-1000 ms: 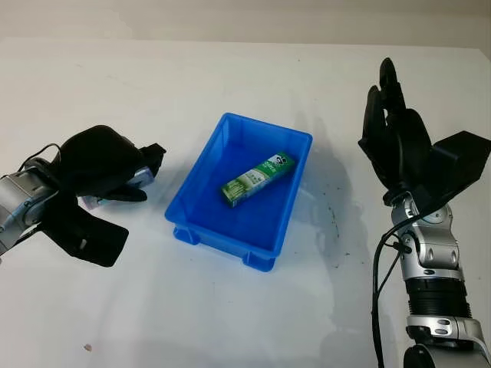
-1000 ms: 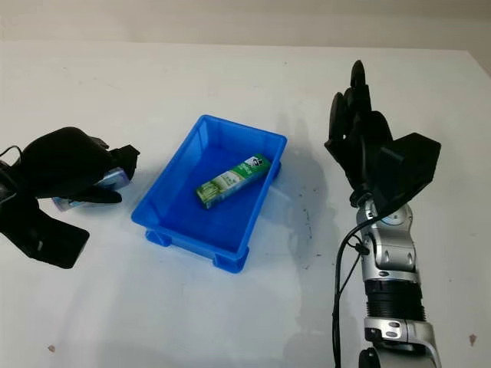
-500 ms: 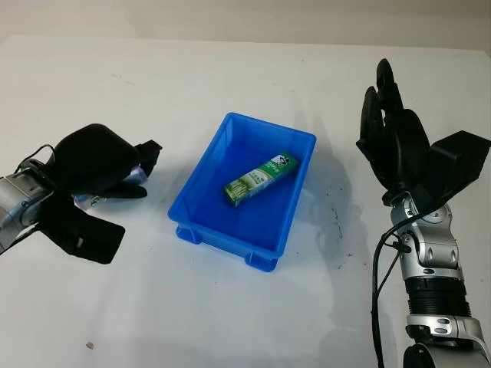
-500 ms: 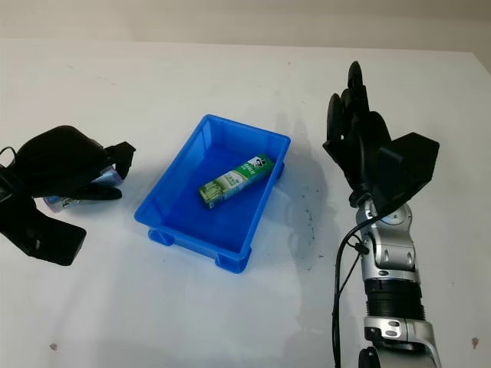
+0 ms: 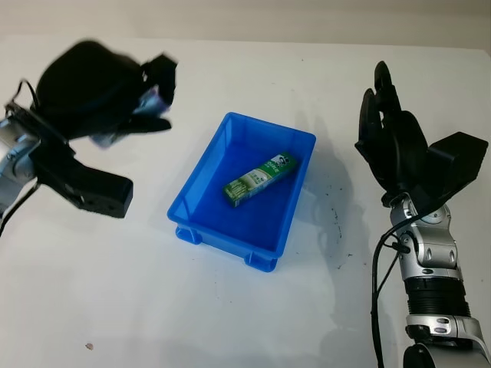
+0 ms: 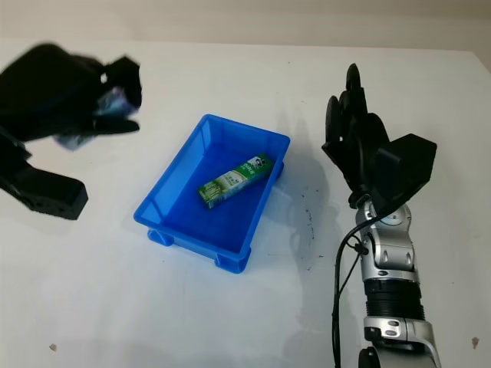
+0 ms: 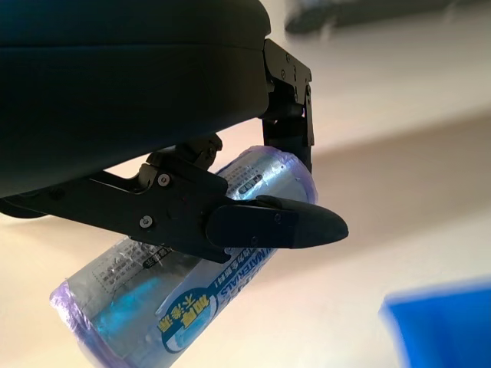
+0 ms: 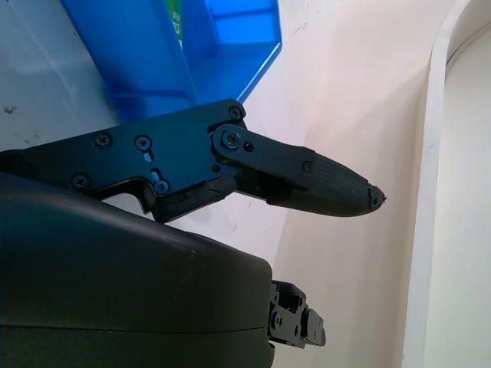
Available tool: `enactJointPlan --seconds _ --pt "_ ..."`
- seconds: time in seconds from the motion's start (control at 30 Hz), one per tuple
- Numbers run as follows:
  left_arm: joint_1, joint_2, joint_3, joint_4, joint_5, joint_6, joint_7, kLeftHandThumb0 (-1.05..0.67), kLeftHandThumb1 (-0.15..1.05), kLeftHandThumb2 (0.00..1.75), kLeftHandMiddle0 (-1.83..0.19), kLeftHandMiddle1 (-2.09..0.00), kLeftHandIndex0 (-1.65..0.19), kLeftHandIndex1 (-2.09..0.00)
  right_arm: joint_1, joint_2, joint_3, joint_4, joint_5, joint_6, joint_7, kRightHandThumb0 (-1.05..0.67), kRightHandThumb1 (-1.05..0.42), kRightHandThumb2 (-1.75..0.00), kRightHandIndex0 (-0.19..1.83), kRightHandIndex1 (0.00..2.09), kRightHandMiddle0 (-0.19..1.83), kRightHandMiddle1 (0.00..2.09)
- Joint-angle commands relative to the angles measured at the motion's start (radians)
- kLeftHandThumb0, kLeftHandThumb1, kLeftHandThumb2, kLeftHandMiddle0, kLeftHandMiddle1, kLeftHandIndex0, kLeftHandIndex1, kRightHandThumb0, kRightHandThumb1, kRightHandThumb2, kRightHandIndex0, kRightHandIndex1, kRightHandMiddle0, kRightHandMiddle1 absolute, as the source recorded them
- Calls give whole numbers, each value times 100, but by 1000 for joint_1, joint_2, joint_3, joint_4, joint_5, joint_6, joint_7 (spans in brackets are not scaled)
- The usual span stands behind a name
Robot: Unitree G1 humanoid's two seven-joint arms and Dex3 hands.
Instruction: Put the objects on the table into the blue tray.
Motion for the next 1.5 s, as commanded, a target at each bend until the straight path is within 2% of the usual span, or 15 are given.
enactJointPlan --seconds 0.0,0.1,0.2,0.33,0.4,0.5,0.83,1.0,1.07,1.1,1.13,1.23,1.27,1.33,1.47 --pt "-32 -23 27 -35 -24 -8 20 -44 105 33 -92 -209 -55 -209 -12 -1 -3 4 5 -19 5 -69 -105 -69 -19 0 -19 0" --pt "-40 -60 37 -60 -73 -8 6 -46 105 27 -102 -209 -68 -209 -14 1 -2 8 3 -24 3 -68 -105 -69 -19 0 -19 0" --pt "-39 -130 49 -120 -237 65 -129 -47 105 29 -107 -209 -73 -209 -15 1 1 7 -1 -23 1 -68 -105 -69 -19 0 -19 0" --pt "-34 -264 44 -222 -523 301 -357 -41 105 37 -96 -209 -35 -191 -15 7 1 5 4 -19 -1 -68 -105 -70 -19 0 -19 0" --pt "-38 -318 39 -245 -591 407 -416 -39 105 39 -101 -209 -31 -206 -14 10 3 1 4 -15 -4 -67 -105 -70 -19 0 -19 0" --pt "-58 -395 13 -210 -630 504 -457 -40 105 43 -116 -209 -60 -209 -8 11 3 -5 9 -8 -2 -67 -105 -71 -19 0 -19 0" --pt "-87 -509 -16 -72 -630 674 -493 -42 105 43 -122 -209 -92 -209 27 4 7 -44 -1 0 -11 -66 -105 -72 -19 0 -19 0" --pt "-73 -525 -23 -81 -585 719 -455 -40 105 36 -87 -209 -52 -209 35 4 7 -57 -3 8 -14 -66 -105 -73 -19 0 -19 0" --pt "-61 -521 -25 -98 -573 724 -455 -43 105 35 -36 -209 -9 -206 35 5 6 -57 -1 12 -13 -66 -105 -73 -19 0 -19 0" --pt "-57 -517 -25 -105 -571 726 -460 -47 105 36 -3 -185 7 -177 35 5 6 -56 -1 12 -13 -65 -105 -73 -19 0 -19 0" --pt "-51 -509 -28 -111 -564 713 -463 -49 105 37 8 -176 13 -166 33 4 8 -51 -4 9 -11 -65 -105 -74 -19 0 -19 0" --pt "-41 -497 -26 -123 -545 698 -459 -57 105 44 -8 -55 14 -87 31 4 14 -45 -9 5 -8 -65 -105 -74 -19 0 -19 0" --pt "-39 -497 -19 -121 -545 690 -453 -57 105 47 -12 -36 13 -74 30 6 14 -44 -10 3 -10 -66 -105 -74 -19 0 -19 0" --pt "-40 -494 16 -94 -552 655 -418 -63 105 56 -4 -12 18 -48 27 13 14 -41 -11 -3 -16 -66 -105 -74 -19 0 -19 0" --pt "-29 -496 125 -46 -633 596 -360 -68 105 61 7 -3 19 -21 19 14 15 -39 -11 -5 -19 -66 -105 -74 -19 0 -19 0"
